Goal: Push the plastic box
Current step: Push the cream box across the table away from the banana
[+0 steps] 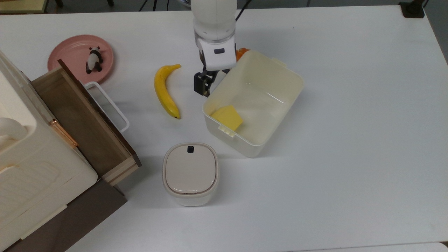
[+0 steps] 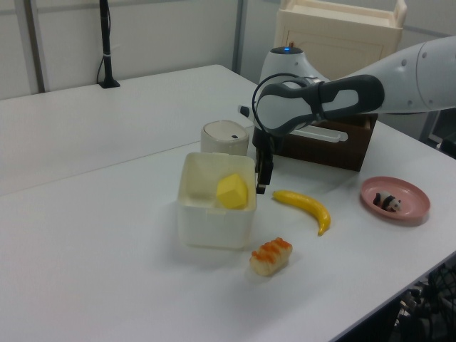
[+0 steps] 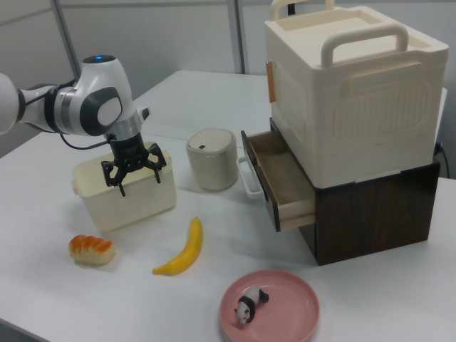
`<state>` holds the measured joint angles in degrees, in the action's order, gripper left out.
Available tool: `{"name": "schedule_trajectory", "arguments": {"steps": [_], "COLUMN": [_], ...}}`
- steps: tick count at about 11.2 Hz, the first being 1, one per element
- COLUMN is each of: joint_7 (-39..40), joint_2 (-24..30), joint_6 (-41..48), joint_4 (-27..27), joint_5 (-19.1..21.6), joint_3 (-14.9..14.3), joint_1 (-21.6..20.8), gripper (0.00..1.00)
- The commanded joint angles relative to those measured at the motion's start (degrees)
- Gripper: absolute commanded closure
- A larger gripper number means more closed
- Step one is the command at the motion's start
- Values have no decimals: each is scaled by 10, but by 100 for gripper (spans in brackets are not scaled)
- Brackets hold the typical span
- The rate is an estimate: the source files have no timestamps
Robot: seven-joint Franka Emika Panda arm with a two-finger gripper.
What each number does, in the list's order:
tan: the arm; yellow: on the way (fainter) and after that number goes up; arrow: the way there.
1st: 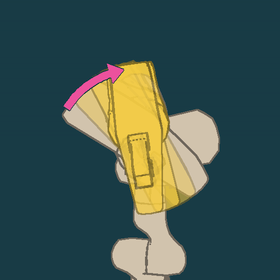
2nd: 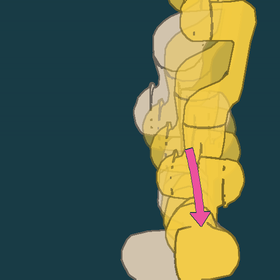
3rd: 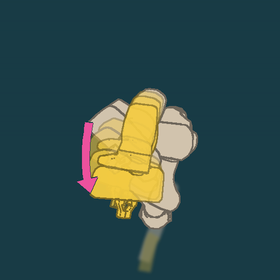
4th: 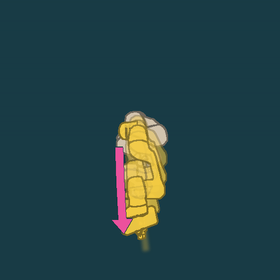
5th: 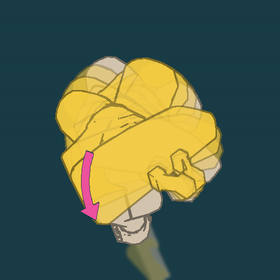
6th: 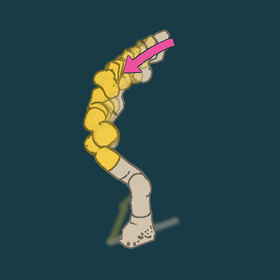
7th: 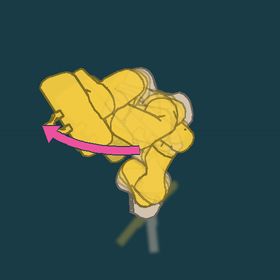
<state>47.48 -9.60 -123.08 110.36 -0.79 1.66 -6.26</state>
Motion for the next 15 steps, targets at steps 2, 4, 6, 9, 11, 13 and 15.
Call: {"name": "schedule_trajectory", "arguments": {"steps": [2, 4, 6, 9, 11, 13, 15], "joint_7": [-49, -64, -70, -102, -100, -97, -86], "joint_2": [-29, -52, -61, -74, -70, -52, 2], "joint_6": [-39, -44, -71, -77, -74, -70, -27], "joint_4": [-21, -51, -56, -72, -68, -51, -17], "joint_5": [-13, -17, -31, -60, -62, -62, -61], "joint_3": [13, 14, 26, 34, 34, 34, 34], "joint_1": [-16, -17, -17, -18, -17, -12, 5], "gripper": [0, 0, 0, 0, 0, 0, 0]}}
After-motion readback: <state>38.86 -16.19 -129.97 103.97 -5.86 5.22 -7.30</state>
